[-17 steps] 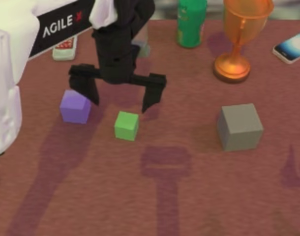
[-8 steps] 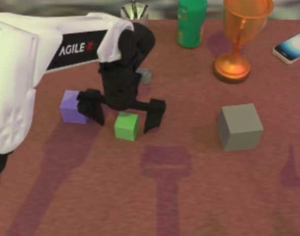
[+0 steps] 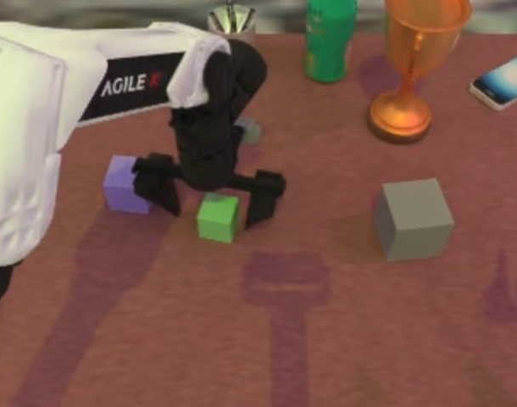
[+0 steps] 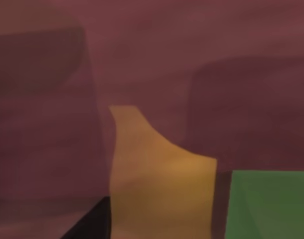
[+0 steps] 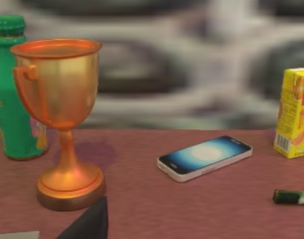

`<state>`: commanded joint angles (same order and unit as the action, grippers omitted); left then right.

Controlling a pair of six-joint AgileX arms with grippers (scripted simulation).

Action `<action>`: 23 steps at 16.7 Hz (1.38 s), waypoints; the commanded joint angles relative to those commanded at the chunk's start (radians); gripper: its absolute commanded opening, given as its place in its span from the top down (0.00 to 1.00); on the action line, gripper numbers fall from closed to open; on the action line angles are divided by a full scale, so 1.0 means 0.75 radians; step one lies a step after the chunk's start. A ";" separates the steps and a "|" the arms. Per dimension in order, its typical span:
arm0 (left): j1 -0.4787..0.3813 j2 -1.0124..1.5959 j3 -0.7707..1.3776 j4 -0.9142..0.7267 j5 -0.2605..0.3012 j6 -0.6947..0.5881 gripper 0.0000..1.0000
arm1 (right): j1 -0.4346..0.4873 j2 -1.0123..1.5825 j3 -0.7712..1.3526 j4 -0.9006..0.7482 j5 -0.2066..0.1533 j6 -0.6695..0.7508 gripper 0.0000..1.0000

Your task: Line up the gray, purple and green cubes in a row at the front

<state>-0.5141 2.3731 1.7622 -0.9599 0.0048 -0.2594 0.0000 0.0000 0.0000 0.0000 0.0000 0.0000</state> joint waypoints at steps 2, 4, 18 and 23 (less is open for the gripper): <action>0.000 0.000 0.000 0.000 0.000 0.000 0.45 | 0.000 0.000 0.000 0.000 0.000 0.000 0.00; 0.000 0.000 0.000 0.000 0.000 0.000 0.60 | 0.000 0.000 0.000 0.000 0.000 0.000 0.00; 0.003 -0.043 0.011 -0.014 -0.011 0.008 1.00 | 0.000 0.000 0.000 0.000 0.000 0.000 0.00; 0.017 -0.078 0.124 -0.166 -0.012 0.003 1.00 | 0.000 0.000 0.000 0.000 0.000 0.000 0.00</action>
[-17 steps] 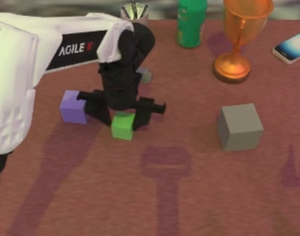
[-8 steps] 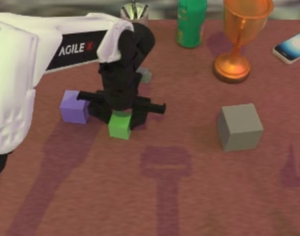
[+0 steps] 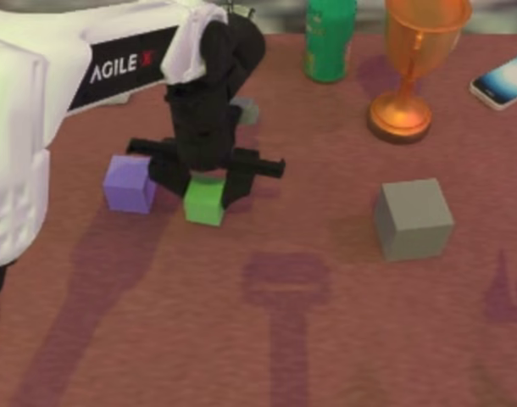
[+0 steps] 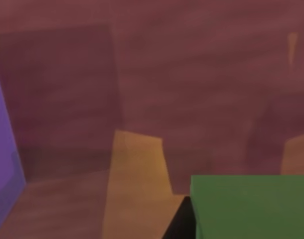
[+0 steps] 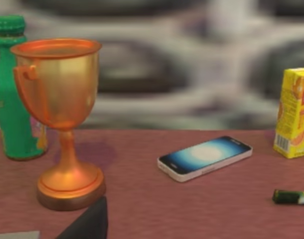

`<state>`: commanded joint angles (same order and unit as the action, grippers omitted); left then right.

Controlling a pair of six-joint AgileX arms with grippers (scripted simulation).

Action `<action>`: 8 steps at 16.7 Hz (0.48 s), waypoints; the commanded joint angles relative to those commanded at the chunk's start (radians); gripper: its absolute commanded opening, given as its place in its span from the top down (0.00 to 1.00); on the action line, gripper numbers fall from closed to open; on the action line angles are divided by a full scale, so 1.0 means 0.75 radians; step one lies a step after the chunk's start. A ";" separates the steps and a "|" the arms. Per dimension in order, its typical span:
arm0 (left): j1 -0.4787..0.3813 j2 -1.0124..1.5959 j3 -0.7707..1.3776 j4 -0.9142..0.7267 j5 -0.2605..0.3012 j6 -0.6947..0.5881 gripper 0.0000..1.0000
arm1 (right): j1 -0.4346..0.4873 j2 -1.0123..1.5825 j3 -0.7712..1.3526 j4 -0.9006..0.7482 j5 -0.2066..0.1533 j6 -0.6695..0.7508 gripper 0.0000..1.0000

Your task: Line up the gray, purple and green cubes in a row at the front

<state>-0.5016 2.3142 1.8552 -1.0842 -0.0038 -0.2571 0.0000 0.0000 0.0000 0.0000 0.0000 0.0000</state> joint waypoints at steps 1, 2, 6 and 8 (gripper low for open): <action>0.003 -0.013 0.034 -0.055 0.000 0.000 1.00 | 0.000 0.000 0.000 0.000 0.000 0.000 0.00; 0.007 -0.025 0.067 -0.103 0.000 0.000 1.00 | 0.000 0.000 0.000 0.000 0.000 0.000 0.00; 0.012 -0.051 0.117 -0.164 0.000 0.002 1.00 | 0.000 0.000 0.000 0.000 0.000 0.000 0.00; 0.004 -0.046 0.115 -0.161 -0.001 0.004 1.00 | 0.000 0.000 0.000 0.000 0.000 0.000 0.00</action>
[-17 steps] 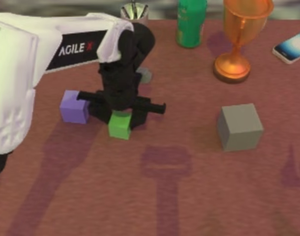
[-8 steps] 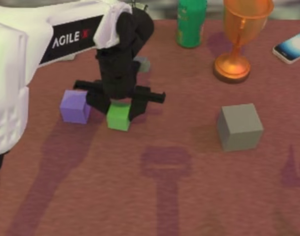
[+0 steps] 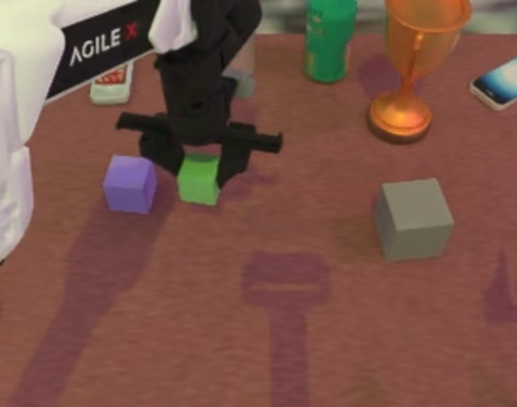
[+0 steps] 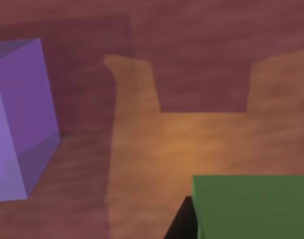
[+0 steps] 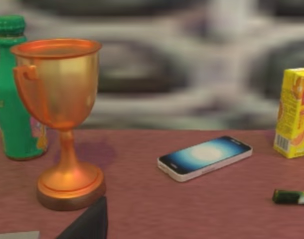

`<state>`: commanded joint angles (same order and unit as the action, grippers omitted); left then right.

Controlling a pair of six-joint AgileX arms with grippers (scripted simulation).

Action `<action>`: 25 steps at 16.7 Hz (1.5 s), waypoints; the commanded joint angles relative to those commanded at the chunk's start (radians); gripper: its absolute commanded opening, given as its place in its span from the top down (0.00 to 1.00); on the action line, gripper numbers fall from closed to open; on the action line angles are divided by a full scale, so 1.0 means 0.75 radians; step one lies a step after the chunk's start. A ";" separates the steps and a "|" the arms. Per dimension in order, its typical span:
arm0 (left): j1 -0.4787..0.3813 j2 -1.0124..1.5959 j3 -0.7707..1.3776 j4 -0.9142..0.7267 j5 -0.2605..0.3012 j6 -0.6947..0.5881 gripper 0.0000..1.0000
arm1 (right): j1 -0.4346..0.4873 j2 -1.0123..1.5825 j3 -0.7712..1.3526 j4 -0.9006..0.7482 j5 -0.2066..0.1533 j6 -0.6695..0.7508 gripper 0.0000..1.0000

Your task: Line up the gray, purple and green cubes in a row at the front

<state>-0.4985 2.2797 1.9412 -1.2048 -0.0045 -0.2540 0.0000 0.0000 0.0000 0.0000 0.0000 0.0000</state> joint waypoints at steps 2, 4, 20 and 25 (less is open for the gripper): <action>-0.016 0.002 0.006 -0.004 -0.001 -0.020 1.00 | 0.000 0.000 0.000 0.000 0.000 0.000 0.00; -0.074 0.010 0.026 -0.018 -0.003 -0.095 1.00 | 0.000 0.000 0.000 0.000 0.000 0.000 0.00; -0.679 0.015 0.142 -0.144 -0.026 -0.990 1.00 | 0.000 0.000 0.000 0.000 0.000 0.000 0.00; -0.673 0.028 0.054 -0.045 -0.026 -0.988 1.00 | 0.000 0.000 0.000 0.000 0.000 0.000 0.00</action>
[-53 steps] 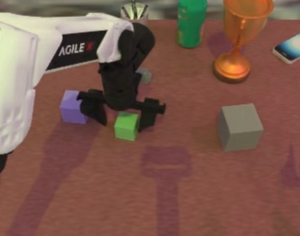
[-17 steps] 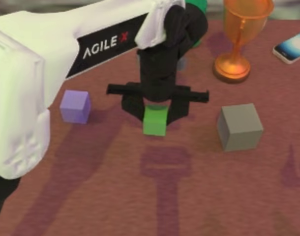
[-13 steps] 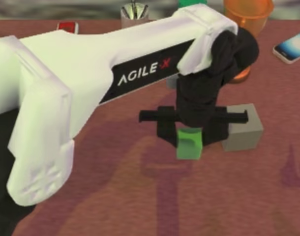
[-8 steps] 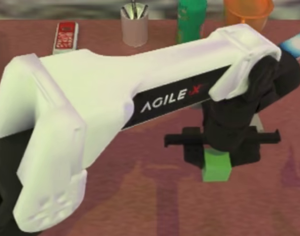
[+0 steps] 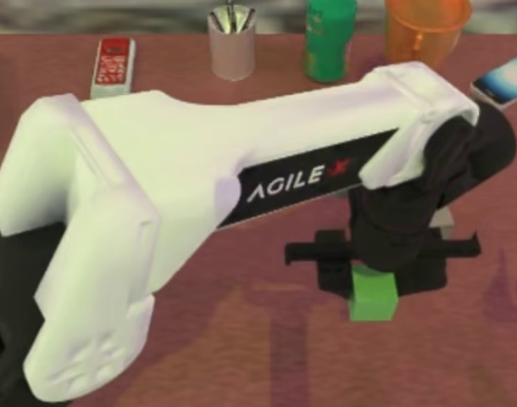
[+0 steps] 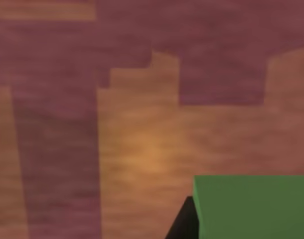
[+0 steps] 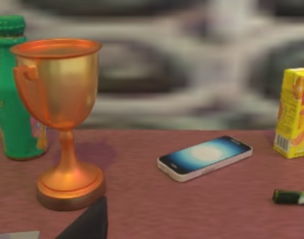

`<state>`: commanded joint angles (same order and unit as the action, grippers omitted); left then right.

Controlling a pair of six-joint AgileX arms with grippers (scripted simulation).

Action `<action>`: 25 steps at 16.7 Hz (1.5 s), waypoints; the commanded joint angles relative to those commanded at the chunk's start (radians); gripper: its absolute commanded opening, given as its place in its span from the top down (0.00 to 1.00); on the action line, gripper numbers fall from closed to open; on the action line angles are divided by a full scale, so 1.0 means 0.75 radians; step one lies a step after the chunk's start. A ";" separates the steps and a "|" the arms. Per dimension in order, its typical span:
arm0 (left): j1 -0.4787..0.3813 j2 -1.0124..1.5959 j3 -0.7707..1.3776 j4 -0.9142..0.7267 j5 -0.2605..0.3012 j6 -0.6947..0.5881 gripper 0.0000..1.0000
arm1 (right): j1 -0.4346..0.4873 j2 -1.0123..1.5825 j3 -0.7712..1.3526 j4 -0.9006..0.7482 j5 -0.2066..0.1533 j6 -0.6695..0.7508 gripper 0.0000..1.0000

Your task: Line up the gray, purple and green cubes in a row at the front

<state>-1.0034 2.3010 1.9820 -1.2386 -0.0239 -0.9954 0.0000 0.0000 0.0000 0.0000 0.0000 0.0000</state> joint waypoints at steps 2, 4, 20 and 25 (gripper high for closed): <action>-0.001 0.015 -0.084 0.102 0.001 -0.002 1.00 | 0.000 0.000 0.000 0.000 0.000 0.000 0.00; -0.004 0.027 -0.163 0.196 0.001 -0.002 1.00 | 0.000 0.000 0.000 0.000 0.000 0.000 0.00; -0.007 0.035 -0.204 0.240 0.000 -0.002 0.25 | 0.000 0.000 0.000 0.000 0.000 0.000 0.00; -0.007 0.035 -0.204 0.240 0.000 -0.002 0.00 | 0.000 0.000 0.000 0.000 0.000 0.000 0.00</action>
<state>-1.0084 2.3269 1.8289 -1.0584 -0.0237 -0.9971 0.0000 0.0000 0.0000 0.0000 0.0000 0.0000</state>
